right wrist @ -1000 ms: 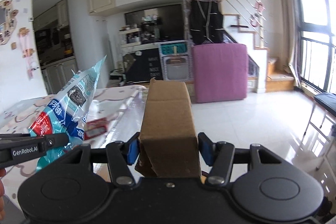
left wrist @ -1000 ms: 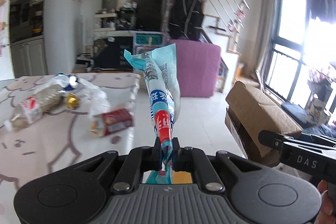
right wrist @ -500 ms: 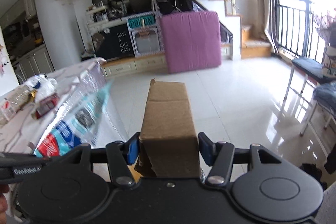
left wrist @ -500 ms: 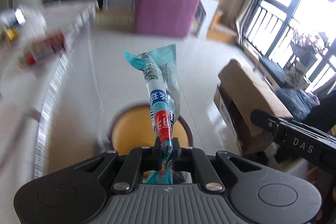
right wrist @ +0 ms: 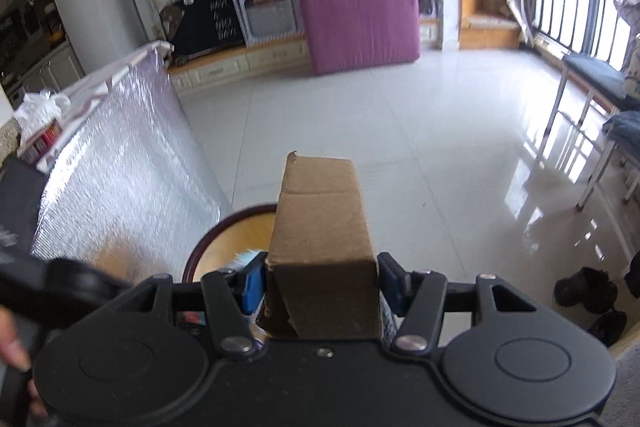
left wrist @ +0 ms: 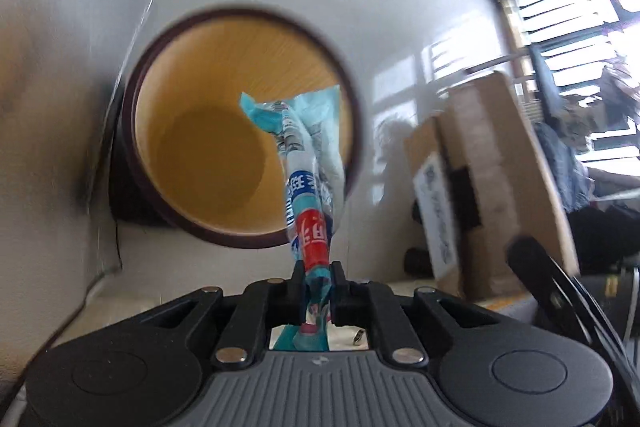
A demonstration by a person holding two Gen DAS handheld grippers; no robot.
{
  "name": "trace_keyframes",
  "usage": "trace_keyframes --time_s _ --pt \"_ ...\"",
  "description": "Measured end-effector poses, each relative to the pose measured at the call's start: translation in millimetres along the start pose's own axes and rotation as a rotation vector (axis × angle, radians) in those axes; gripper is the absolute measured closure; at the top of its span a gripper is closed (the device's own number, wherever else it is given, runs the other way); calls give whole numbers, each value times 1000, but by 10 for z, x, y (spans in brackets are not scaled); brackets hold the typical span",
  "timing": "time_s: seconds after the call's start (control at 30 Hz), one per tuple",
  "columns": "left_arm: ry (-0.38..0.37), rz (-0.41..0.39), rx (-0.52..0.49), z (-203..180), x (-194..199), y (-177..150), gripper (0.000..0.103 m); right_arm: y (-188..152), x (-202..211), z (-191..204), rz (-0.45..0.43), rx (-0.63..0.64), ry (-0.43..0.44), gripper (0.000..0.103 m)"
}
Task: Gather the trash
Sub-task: 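Lower both tools into the wastebasket and open them, dropping bag and box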
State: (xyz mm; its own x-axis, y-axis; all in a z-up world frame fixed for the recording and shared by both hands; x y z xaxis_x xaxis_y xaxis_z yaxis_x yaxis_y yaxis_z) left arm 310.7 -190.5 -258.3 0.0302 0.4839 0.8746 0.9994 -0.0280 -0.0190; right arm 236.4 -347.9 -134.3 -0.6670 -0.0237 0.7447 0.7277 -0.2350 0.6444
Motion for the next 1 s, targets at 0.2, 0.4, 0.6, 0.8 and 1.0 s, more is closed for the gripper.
trace_keyframes --time_s 0.2,0.4,0.6,0.8,1.0 --pt "34 85 72 147 -365 376 88 -50 -384 88 87 63 28 45" --pt "188 97 24 266 -613 803 81 -31 -691 74 153 91 51 45" --pt "312 29 -48 455 -753 1015 74 -68 -939 -7 217 78 77 44" --pt "357 -16 -124 611 -885 942 69 8 -1324 127 285 44 112 44" --pt "396 -35 -204 625 -1016 809 71 42 -1763 215 384 -37 121 43"
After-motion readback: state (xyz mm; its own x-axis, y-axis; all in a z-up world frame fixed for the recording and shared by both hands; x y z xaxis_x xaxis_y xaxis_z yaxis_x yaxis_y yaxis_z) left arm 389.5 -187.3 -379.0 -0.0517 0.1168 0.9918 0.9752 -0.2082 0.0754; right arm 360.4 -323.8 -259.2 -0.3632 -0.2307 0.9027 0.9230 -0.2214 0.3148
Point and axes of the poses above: each gripper's, at about its wrist camera, not at the fingertips, and x roughly against the way its jaws point, z to its left, y to its top, the point moved 7 cm from there along -x, roughly the way its jaws point, and after that the axes turned 2 degrees about z, right-handed, at the moved point
